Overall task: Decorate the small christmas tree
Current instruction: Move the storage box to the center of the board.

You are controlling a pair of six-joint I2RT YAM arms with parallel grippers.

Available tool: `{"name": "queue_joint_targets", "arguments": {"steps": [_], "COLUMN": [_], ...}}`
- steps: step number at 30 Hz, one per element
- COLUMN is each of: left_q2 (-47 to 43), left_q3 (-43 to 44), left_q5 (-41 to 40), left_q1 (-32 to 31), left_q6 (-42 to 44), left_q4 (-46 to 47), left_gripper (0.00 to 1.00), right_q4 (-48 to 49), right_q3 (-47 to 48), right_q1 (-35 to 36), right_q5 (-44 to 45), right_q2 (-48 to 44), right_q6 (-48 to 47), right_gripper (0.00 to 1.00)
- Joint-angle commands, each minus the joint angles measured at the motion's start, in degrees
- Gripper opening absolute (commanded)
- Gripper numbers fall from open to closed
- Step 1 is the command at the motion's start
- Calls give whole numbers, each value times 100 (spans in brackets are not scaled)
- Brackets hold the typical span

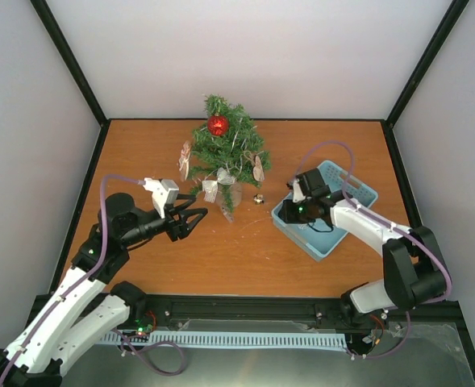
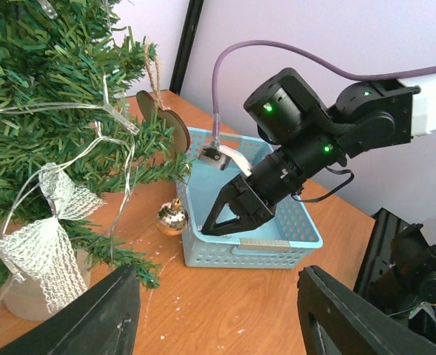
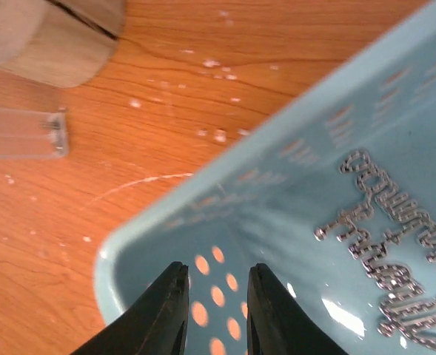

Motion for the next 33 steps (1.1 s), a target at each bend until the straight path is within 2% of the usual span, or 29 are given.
{"name": "queue_joint_targets", "arguments": {"steps": [1, 5, 9, 12, 15, 19, 22, 26, 27, 33], "left_q2": [-14, 10, 101, 210, 504, 915, 1254, 1385, 1334, 1073], "left_q3": [289, 170, -6, -55, -46, -119, -92, 10, 21, 34], "left_q5": [271, 426, 595, 320, -91, -474, -663, -754, -822, -1219], "left_q1": [-43, -43, -90, -399, -899, -1382, -1600, -1667, -1669, -1668], "left_q6": [-242, -324, -357, -261, -222, -277, -298, -326, -324, -213], "left_q4": [2, 157, 375, 425, 620, 1007, 1154, 1110, 1077, 674], "left_gripper": [58, 58, 56, 56, 56, 56, 57, 58, 59, 63], "right_q4": [607, 908, -183, -850, -822, -528, -324, -625, -641, -1285], "right_q3": [-99, -157, 198, 556, 498, 466, 722, 1549, 1696, 2765], "right_q1": [681, 1185, 1090, 918, 398, -654, -1445, -1921, -2057, -2435], "right_q5": [516, 870, 2106, 2837, 2779, 2210, 2070, 2089, 1807, 1173], "right_q2": [-419, -639, -941, -1227, -1586, -1622, -1046, 165, 409, 1912], "right_q6": [932, 1320, 930, 763, 100, -1073, -2246, -3589, -3858, -4622], "right_gripper": [25, 25, 28, 41, 50, 51, 51, 53, 54, 58]}}
